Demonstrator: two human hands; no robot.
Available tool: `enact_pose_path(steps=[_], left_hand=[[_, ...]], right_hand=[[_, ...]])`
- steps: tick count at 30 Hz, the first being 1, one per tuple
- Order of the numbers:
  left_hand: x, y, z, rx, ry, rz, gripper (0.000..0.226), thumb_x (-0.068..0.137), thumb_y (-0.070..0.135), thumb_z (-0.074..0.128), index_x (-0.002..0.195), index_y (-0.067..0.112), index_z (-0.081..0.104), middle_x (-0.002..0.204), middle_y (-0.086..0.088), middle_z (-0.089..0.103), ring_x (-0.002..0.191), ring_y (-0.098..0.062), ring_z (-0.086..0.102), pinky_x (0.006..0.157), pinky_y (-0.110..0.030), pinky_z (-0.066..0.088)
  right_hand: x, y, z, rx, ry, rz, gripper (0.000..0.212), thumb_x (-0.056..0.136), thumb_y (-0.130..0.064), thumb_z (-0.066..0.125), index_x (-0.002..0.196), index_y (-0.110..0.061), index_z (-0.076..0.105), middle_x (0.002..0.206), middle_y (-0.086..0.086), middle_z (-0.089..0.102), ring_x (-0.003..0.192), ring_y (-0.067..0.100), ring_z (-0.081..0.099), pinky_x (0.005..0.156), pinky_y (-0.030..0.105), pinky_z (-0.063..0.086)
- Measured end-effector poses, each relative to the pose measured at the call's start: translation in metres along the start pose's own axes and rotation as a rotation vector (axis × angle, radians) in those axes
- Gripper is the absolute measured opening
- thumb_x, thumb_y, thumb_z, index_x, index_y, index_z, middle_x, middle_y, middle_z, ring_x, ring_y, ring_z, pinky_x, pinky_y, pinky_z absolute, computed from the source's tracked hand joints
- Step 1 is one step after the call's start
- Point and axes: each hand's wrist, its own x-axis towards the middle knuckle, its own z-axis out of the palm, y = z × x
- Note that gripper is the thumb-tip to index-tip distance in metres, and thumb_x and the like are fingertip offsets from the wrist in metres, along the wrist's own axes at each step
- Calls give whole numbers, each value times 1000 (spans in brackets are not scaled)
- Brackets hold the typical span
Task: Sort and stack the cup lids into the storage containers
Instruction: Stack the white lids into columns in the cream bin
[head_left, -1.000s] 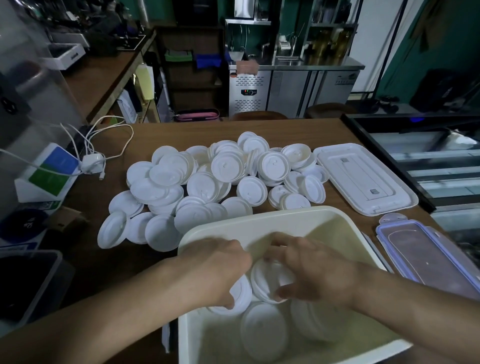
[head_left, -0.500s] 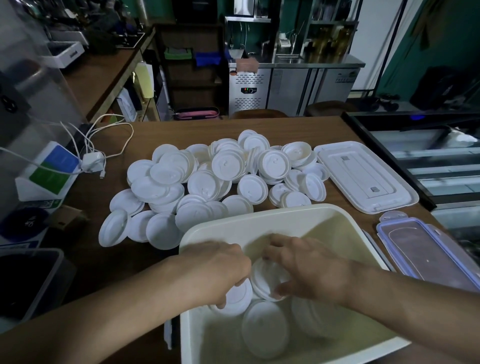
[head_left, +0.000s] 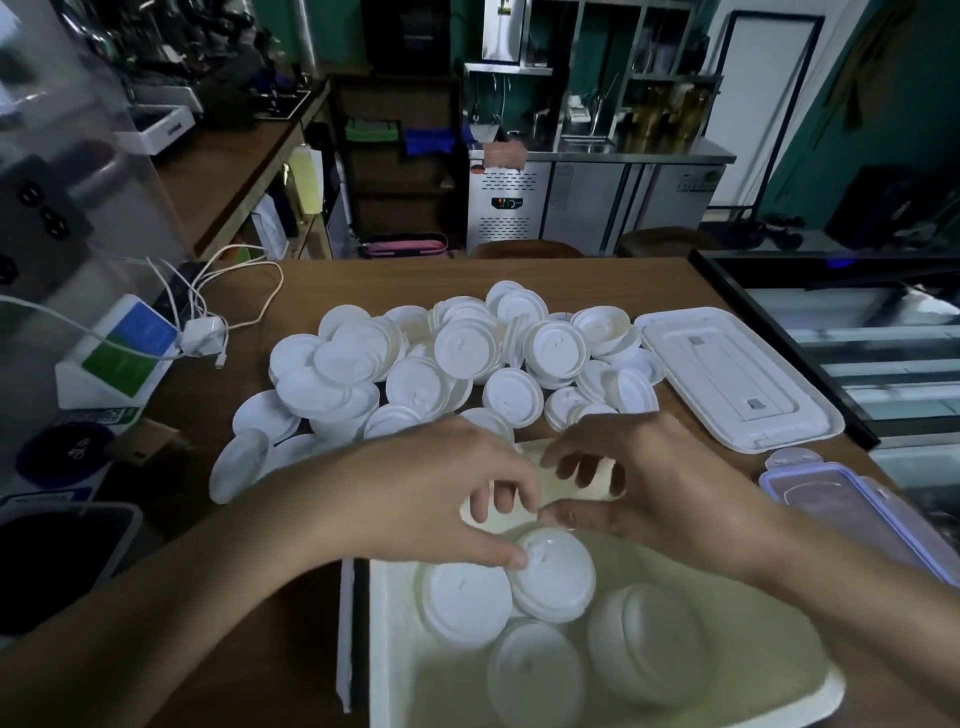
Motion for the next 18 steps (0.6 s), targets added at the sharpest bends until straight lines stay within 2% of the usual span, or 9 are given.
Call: enact_pose_path(steps=[5,8,12,13,15,17,18], left_hand=[[1,-31,-30,-172,227,-16,27,84,43,85,108,37,76,93,21,73,88,-1,72,74,-11,51],[11,-64,-38,-189,344,-71,24,84,35,86,105,34,77,89,17,76,84,-1,72,73,-10,50],[31,-116,-32,-112,479,-215,31,81,37,87,108,37,71,93,15,72,85,-1,70,79,-28,59],[37,-128,-30,-82,491,-252,34,80,40,87,110,38,69,96,15,70,85,-2,69,81,-33,59],[47,-143,-24,-27,486,-322,45,79,48,84,119,36,66,105,15,67,90,-4,66,86,-38,58],[60,-150,-16,86,464,-409,61,78,60,75,129,30,64,118,9,66,104,-13,63,94,-38,54],[67,-151,-11,170,468,-445,65,77,65,70,130,28,63,123,6,66,111,-16,61,95,-37,51]], right_hand=[[31,4,-15,135,130,6,24,81,-37,87,98,-24,74,86,-12,70,84,8,68,63,15,49],[59,16,-13,118,126,48,28,80,-30,89,102,-23,74,88,-11,69,78,0,65,63,11,46],[103,39,-5,5,91,47,42,78,-31,90,114,-22,71,97,-17,67,90,3,63,68,10,46],[114,46,-2,-31,77,44,46,78,-33,89,119,-22,69,102,-15,67,92,4,63,70,11,46],[135,58,4,-124,54,32,59,78,-37,88,129,-24,63,119,-9,66,101,8,62,80,25,52],[154,64,11,-231,29,29,75,78,-41,87,142,-25,53,139,-5,58,118,18,59,90,39,54],[162,64,13,-276,5,30,83,78,-42,86,148,-24,47,146,-4,52,125,21,55,93,41,53]])
